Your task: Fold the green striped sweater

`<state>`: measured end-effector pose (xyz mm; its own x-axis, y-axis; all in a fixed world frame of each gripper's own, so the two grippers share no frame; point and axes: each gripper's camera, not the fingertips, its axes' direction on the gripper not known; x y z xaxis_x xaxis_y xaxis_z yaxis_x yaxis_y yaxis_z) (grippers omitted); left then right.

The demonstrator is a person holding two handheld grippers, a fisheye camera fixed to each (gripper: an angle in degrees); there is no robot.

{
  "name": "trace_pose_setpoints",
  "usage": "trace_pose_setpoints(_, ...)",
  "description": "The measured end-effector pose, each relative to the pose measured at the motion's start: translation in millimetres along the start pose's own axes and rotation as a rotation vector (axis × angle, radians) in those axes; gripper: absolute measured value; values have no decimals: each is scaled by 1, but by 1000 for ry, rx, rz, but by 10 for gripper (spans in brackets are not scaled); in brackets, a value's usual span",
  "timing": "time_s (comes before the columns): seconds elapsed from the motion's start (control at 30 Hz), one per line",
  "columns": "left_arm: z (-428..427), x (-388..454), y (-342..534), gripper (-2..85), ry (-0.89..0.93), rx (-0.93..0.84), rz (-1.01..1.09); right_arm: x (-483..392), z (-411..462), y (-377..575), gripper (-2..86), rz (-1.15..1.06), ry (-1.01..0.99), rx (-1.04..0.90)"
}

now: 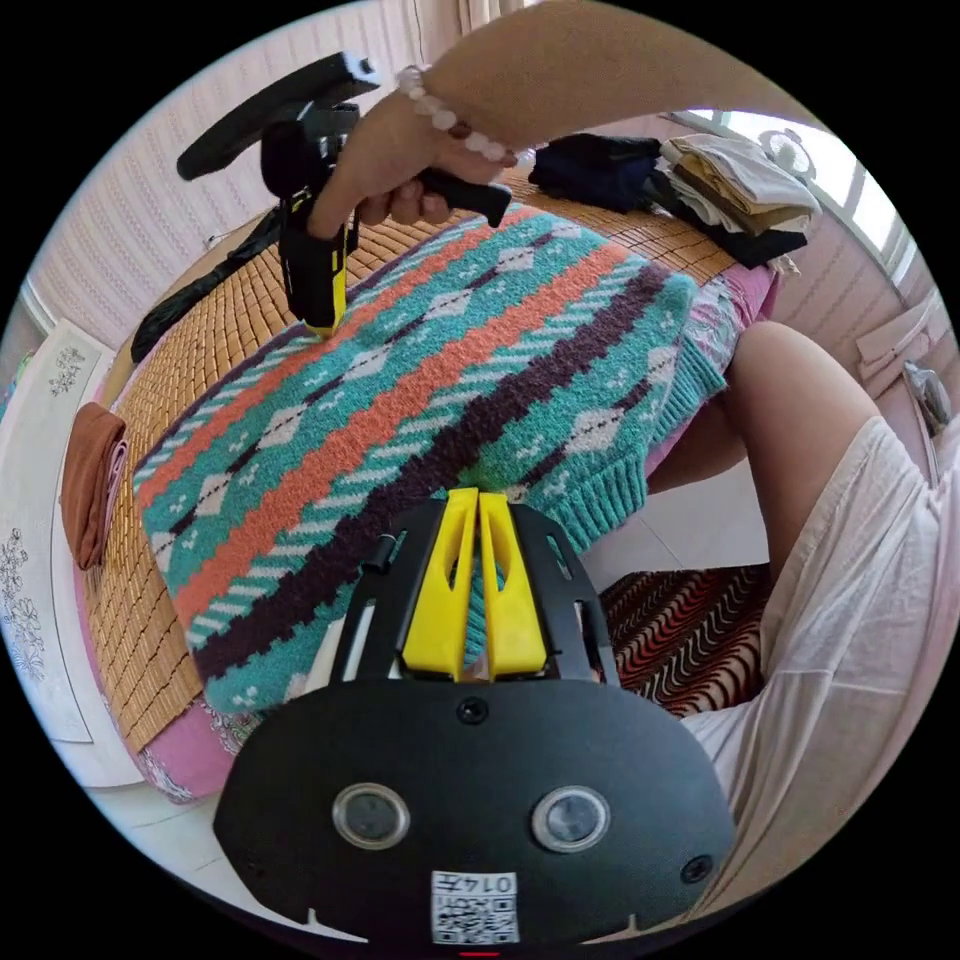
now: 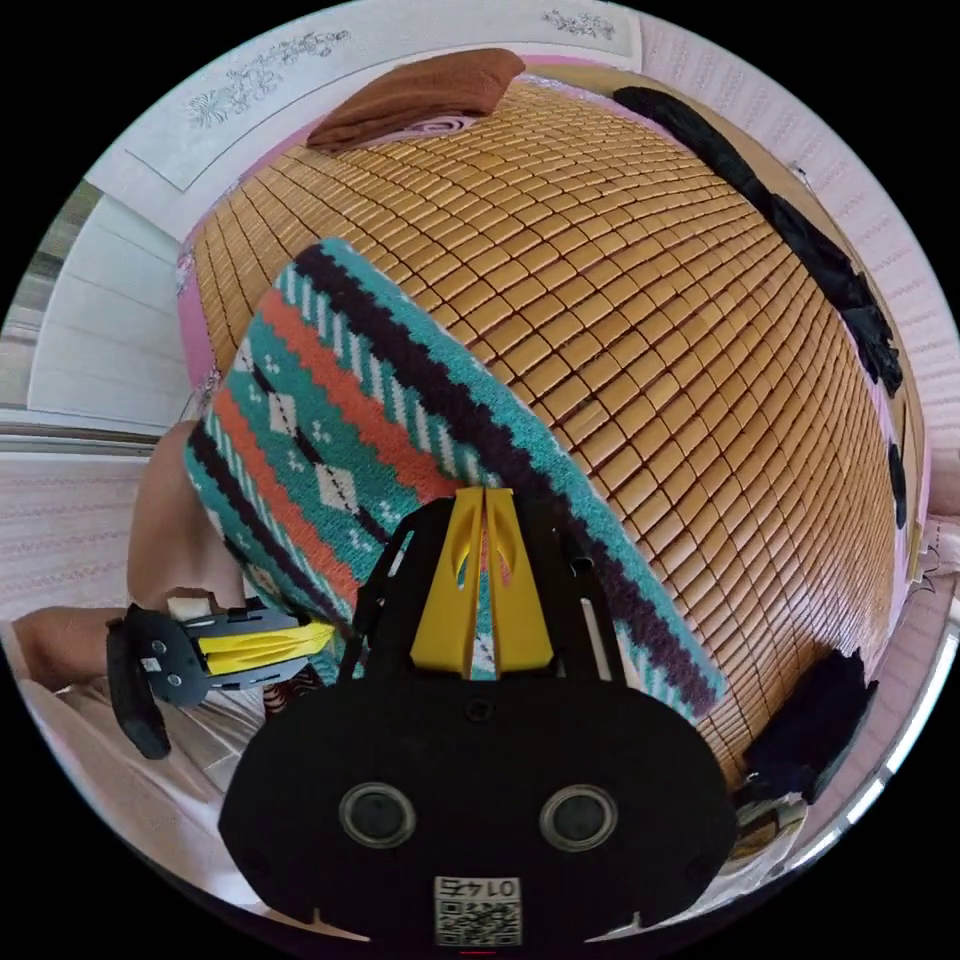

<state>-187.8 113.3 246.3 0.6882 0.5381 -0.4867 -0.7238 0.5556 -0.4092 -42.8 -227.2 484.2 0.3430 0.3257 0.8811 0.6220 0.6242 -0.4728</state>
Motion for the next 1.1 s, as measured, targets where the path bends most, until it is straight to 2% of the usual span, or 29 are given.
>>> trace_pose_setpoints(0.13, -28, 21, -7, 28, 125, 175, 31, 26, -34, 115, 6, 210, 126, 87)
trace_pose_setpoints(0.17, -31, 30, -13, 47, 161, 204, 59, 37, -39, 158, 15, 328, 180, 101)
trace_pose_setpoints(0.3, -29, 60, -31, 78, 217, 236, 138, 64, -24, 276, 148, 591, 88, 76)
trace_pose_setpoints(0.37, -19, 81, -45, 138, 226, 171, 164, 75, -9, 307, 160, 662, -1, 48)
trace_pose_setpoints(0.47, -11, 105, -56, 169, 255, 133, 206, 90, 12, 336, 129, 705, -167, 6)
trace_pose_setpoints(0.63, 1, 137, -71, 192, 239, 71, 255, 118, 28, 375, 88, 786, -219, -16)
trace_pose_setpoints(0.73, 8, 157, -80, 204, 219, 39, 326, 134, 19, 402, 37, 771, -408, 92)
trace_pose_setpoints(0.87, 17, 171, -98, 185, 156, -10, 337, 141, -21, 438, 21, 679, -605, 374)
trace_pose_setpoints(0.9, 17, 170, -101, 176, 113, -16, 307, 141, -30, 444, 21, 644, -616, 405)
trace_pose_setpoints(0.93, 13, 168, -105, 107, 28, -14, 263, 140, -33, 447, 23, 636, -591, 405)
trace_pose_setpoints(0.97, 11, 166, -107, 70, 51, -20, 280, 142, -42, 458, 26, 644, -531, 434)
trace_pose_setpoints(1.03, 10, 164, -105, 65, 80, -45, 303, 155, -55, 485, 41, 753, -472, 556)
trace_pose_setpoints(1.1, 4, 163, -100, 63, 103, -37, 313, 183, -56, 518, 101, 875, -467, 636)
